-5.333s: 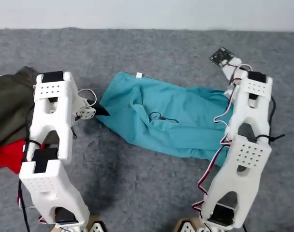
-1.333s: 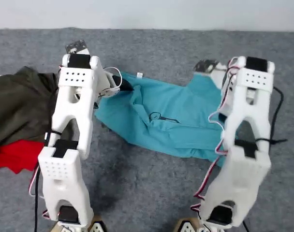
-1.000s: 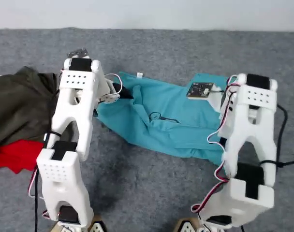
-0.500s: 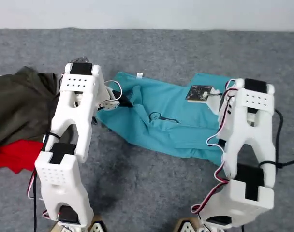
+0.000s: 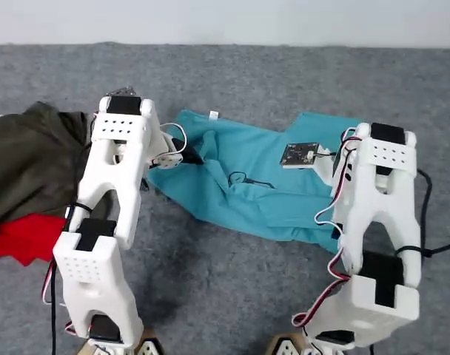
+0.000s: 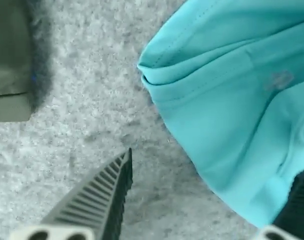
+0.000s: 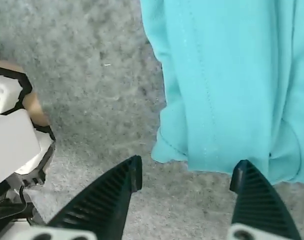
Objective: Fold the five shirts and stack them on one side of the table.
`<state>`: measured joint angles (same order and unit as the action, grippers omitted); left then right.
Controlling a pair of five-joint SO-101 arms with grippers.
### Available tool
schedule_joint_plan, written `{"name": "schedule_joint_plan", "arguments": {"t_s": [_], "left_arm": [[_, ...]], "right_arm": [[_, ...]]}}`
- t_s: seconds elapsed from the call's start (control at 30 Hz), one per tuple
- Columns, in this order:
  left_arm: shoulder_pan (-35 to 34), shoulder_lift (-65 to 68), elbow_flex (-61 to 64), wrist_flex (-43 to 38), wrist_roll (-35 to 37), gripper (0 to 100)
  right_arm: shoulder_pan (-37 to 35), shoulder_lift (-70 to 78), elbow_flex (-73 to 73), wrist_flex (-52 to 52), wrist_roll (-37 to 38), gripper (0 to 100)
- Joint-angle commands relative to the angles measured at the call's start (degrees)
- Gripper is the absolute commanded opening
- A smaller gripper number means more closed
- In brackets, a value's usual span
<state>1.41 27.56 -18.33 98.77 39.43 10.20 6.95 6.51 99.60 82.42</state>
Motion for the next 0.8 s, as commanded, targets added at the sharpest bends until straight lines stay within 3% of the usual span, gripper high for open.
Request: {"name": "schedule_joint_plan", "arguments": {"t_s": [0.0,0.33,0.6,0.77], "left_arm": [[0.4,-3.6,-0.2,1.9,-0.5,45],[0.4,-3.6,-0.1,1.9,-0.5,45],[0.4,-3.7,-0.1,1.9,-0.5,45],[0.4,-3.7,-0.1,1.9,-0.5,45]], "right_arm": [[0.7,1.2,-0.3,-0.3,0.7,28.8],[0.7,5.1,-0.6,-2.2,0.8,28.6],[0.8,9.4,-0.6,-4.5,0.8,17.0],[1.6,11.2,-0.6,-6.7,0.7,15.4]]}}
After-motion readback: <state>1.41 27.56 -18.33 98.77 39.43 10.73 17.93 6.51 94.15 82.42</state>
